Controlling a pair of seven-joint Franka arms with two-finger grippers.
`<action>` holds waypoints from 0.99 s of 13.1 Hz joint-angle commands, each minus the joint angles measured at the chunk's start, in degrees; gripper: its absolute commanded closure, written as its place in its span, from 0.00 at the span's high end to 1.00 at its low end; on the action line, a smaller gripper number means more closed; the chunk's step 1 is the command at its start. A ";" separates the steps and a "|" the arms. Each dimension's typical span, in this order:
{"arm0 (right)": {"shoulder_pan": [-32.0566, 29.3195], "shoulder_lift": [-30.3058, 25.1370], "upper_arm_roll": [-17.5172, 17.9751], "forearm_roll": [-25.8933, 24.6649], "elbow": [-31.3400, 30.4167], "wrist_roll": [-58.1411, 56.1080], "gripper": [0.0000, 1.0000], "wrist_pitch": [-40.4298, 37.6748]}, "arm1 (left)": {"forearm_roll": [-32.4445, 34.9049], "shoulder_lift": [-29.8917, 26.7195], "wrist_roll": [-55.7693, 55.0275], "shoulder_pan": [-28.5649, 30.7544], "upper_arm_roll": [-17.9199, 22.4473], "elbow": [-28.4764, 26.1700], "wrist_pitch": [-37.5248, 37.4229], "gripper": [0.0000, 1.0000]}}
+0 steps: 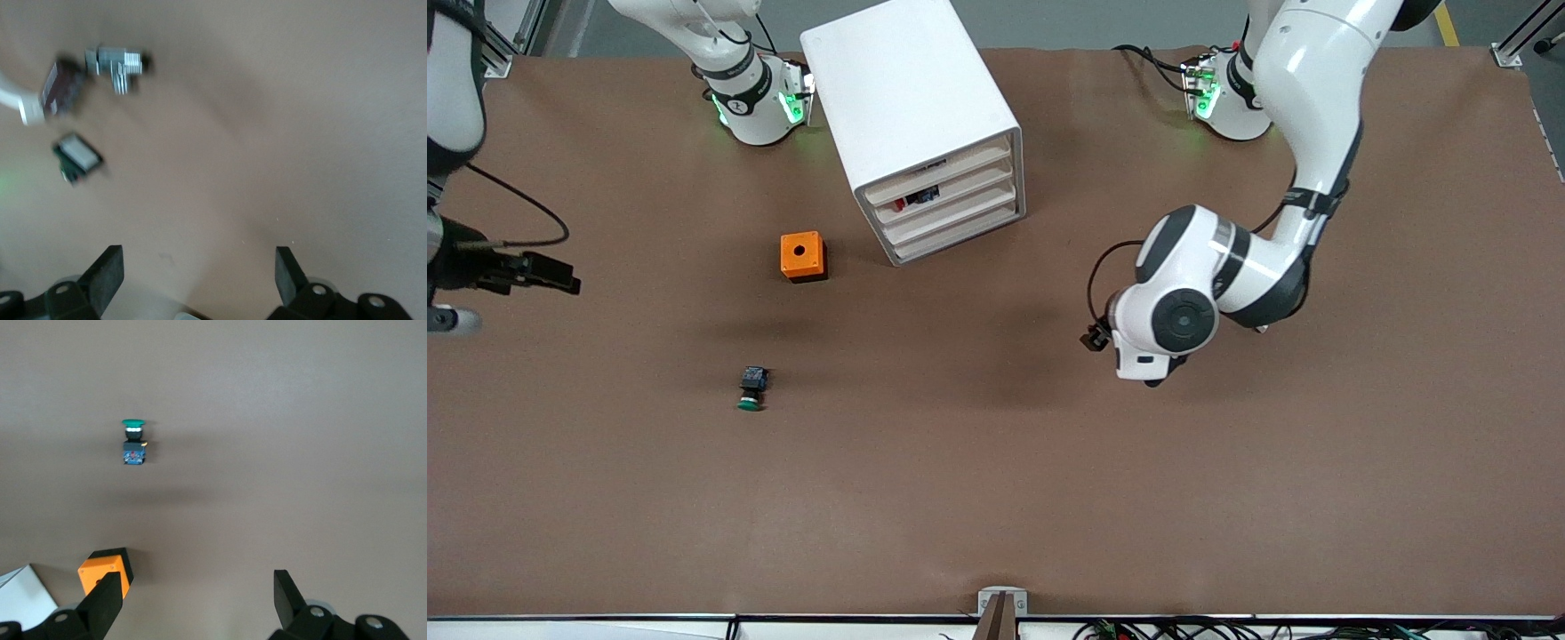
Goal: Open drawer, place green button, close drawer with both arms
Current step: 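Open the drawer with the left gripper while the right gripper grasps the button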
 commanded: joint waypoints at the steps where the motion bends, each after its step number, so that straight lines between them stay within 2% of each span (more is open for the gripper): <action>1: -0.78 1.67 0.80 -0.08 0.53 0.57 1.00 1.56 | -3.76 3.40 -14.18 -3.42 0.35 2.02 -0.71 1.00; 5: 2.20 1.76 1.07 0.45 -7.28 8.01 1.00 10.26 | -14.28 5.95 -29.32 -6.94 0.44 1.93 -0.71 1.00; 7: 4.14 1.59 1.07 1.59 -12.99 12.25 1.00 16.66 | -20.61 6.92 -31.37 -7.73 0.44 1.93 -0.71 1.00; 10: 6.06 1.94 1.16 4.67 -22.30 12.26 1.00 29.75 | -30.47 9.02 -34.87 -7.82 0.44 1.40 -1.06 1.00; 13: 8.53 4.74 1.16 4.93 -27.41 13.84 1.00 39.87 | -36.88 11.66 -41.37 -8.97 0.44 1.58 -0.97 1.00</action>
